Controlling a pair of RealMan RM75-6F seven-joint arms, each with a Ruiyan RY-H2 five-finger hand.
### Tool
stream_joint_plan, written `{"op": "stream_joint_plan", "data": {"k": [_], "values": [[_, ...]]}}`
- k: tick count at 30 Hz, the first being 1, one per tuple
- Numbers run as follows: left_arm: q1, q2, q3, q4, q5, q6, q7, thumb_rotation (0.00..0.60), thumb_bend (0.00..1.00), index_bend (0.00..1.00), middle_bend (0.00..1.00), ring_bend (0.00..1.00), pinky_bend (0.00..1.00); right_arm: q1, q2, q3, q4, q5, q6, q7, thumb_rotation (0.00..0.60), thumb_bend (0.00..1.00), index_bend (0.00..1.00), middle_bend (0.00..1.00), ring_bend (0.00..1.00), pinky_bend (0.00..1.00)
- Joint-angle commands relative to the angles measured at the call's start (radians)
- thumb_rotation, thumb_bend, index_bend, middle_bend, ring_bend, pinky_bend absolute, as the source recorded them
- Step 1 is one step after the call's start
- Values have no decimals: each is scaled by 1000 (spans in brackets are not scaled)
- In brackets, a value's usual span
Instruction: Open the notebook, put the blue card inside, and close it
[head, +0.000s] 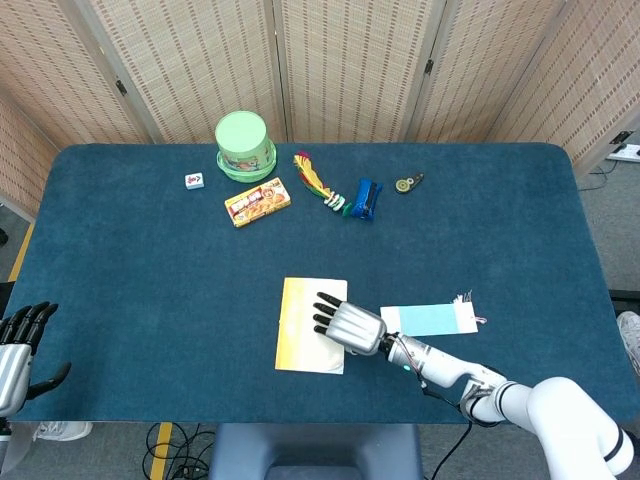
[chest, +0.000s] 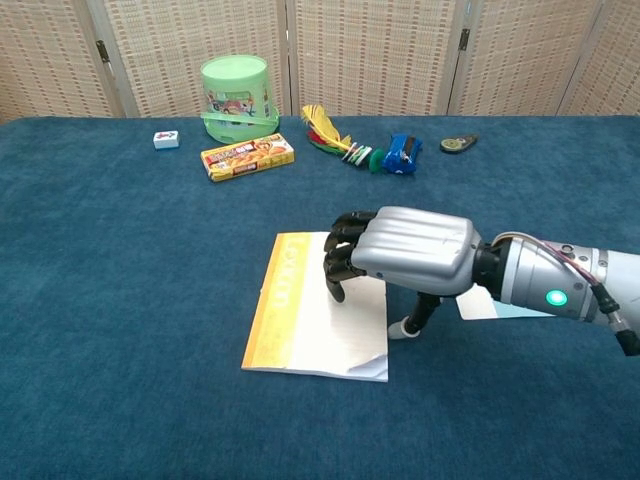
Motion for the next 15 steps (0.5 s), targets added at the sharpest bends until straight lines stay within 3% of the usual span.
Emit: {"op": "stream_joint_plan", "data": {"k": [1,9,15], "values": [[1,1,1,-1,0,0,-1,600,277,130,129,110,175,7,-4,-3,5,3,-6,-1,600,101,422,318,182,127],[4,1,1,1,1,3,-4,600,277,130,124,110,175,30,-23,-4,18,13,-15,-4,600,252,422,318,182,127],[7,2,1,4,-1,5,-10,600,277,130,120,110,175,46,-32,-6,25,18,-18,-6,600,308,428,320,182,127]]}}
